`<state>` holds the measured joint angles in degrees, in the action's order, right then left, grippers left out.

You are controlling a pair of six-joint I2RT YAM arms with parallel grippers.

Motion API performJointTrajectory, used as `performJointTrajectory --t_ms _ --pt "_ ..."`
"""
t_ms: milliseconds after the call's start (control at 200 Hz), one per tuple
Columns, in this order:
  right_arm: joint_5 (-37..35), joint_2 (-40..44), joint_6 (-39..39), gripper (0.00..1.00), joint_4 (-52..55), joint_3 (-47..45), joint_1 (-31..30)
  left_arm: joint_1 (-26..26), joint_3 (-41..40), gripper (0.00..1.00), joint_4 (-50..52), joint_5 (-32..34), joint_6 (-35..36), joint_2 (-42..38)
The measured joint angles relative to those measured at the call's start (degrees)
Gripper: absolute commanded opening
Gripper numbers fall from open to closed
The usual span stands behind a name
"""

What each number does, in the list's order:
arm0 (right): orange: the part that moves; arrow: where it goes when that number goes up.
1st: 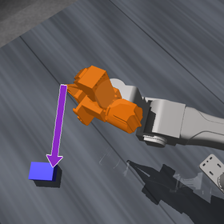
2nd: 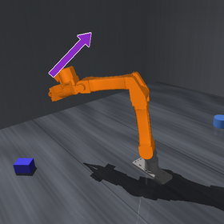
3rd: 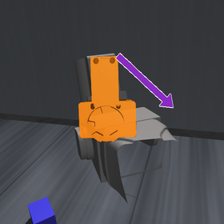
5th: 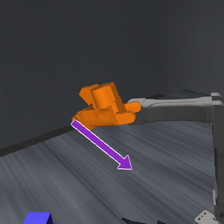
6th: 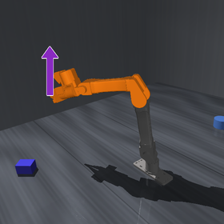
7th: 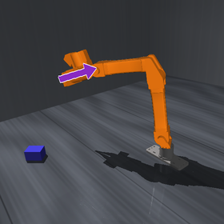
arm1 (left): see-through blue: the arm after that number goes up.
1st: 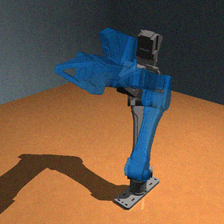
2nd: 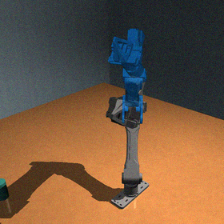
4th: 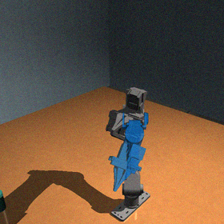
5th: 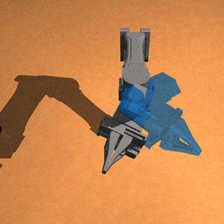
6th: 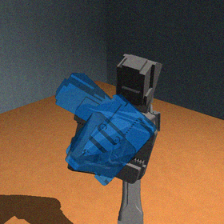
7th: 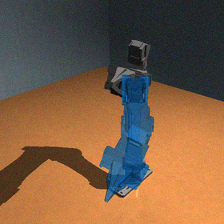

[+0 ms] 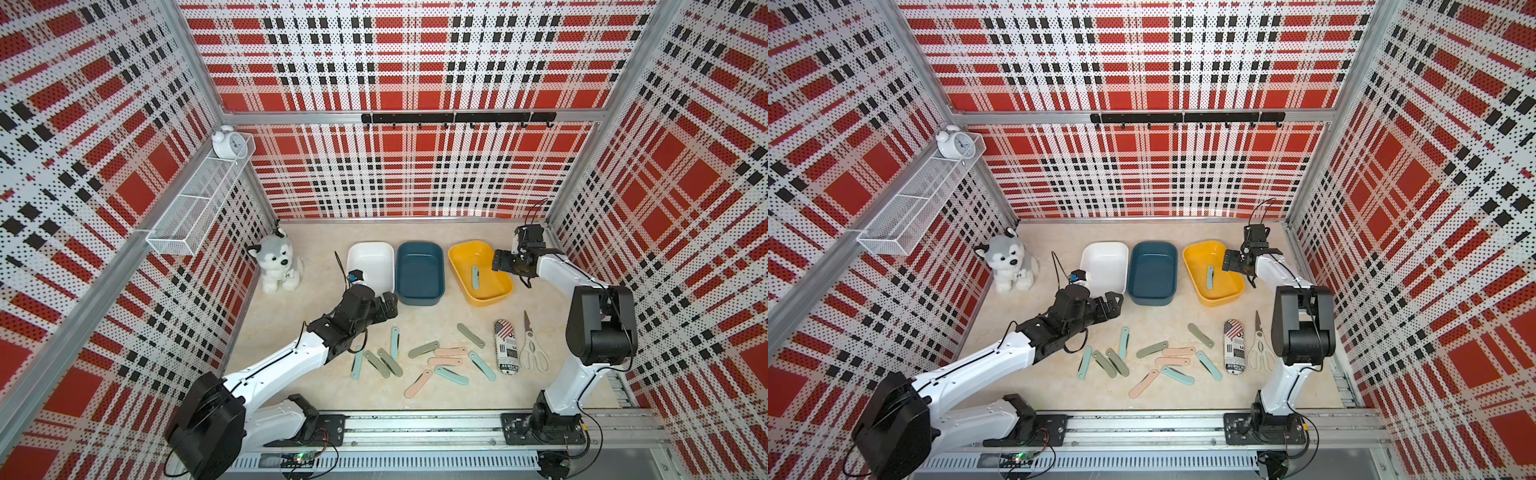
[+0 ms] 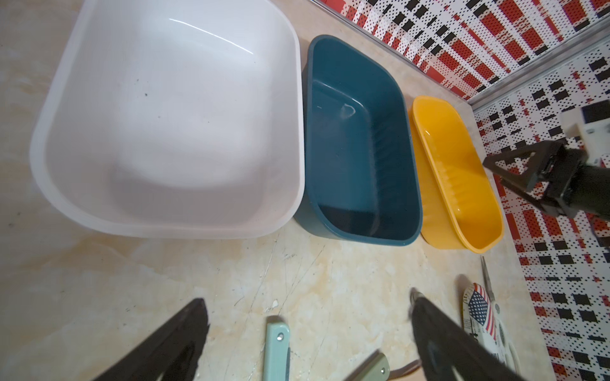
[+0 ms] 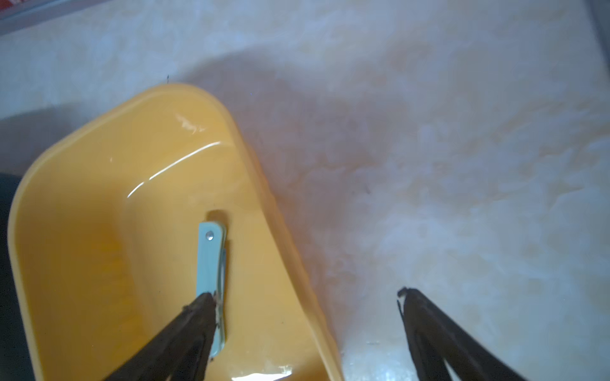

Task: Place the fruit knives into the storage box by color
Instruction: Adjust the storage box at the center of the board.

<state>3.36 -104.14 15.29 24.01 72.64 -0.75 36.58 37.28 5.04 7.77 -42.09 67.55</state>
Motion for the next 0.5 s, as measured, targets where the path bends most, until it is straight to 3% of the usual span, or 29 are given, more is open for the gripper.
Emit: performJointTrajectory --t_ms 235,501 --pt "5.4 0.1 0.7 0.87 -1.2 -5.0 -0.9 0.2 0.5 0.98 -0.6 -0.3 0.0 0.5" --pt "6.3 3.6 1.2 0.86 -1.6 -8.7 -2.1 0.4 0.5 0.98 -0.6 -0.3 0.0 2.4"
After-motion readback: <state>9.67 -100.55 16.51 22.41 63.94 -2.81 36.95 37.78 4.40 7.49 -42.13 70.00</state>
